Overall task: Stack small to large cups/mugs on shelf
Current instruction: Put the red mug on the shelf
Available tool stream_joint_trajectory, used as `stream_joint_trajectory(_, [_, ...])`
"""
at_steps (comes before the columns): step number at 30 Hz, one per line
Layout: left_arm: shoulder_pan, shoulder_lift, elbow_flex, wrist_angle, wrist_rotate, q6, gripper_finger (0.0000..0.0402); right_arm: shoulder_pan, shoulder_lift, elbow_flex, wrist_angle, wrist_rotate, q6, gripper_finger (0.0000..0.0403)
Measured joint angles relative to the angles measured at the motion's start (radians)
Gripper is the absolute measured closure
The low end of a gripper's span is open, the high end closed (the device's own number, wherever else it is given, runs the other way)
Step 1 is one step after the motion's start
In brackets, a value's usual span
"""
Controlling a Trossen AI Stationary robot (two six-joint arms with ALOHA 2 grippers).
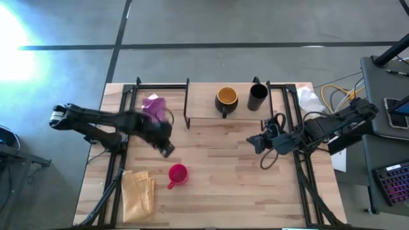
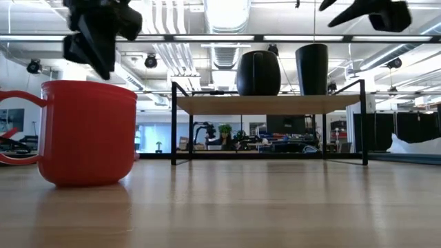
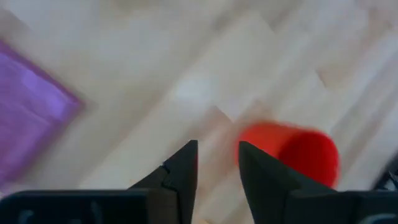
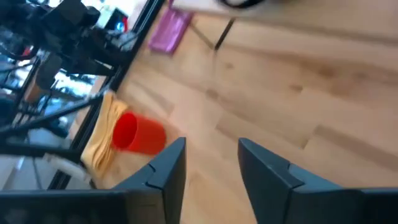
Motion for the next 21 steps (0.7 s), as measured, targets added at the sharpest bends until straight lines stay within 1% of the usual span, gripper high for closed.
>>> stream_joint_trajectory(2, [-0.078,0.021,-0.009,0.054,-0.011,-0.088,0.029,0.037,0.005,-0.003,0.0,0.001,0.026,0.0259])
stream_joint_trajectory(4, [-0.144,0.045,-0.007,0.064,-0.042,-0.181,0.0283,0.076,0.013,-0.004,-0.005,0.004,0.049,0.0254])
stream_joint_trajectory(8, [-0.229,0.108,0.023,0.068,-0.08,-0.308,0.0281,0.15,0.031,-0.005,-0.008,0.025,0.087,0.0253])
stream_joint_trajectory(14, [-0.297,0.22,0.07,0.061,-0.08,-0.351,0.0281,0.253,0.066,-0.005,-0.009,0.08,0.148,0.0252])
stream_joint_trajectory(21, [-0.325,0.321,0.109,0.063,-0.075,-0.374,0.0281,0.354,0.109,-0.005,-0.007,0.149,0.242,0.0252])
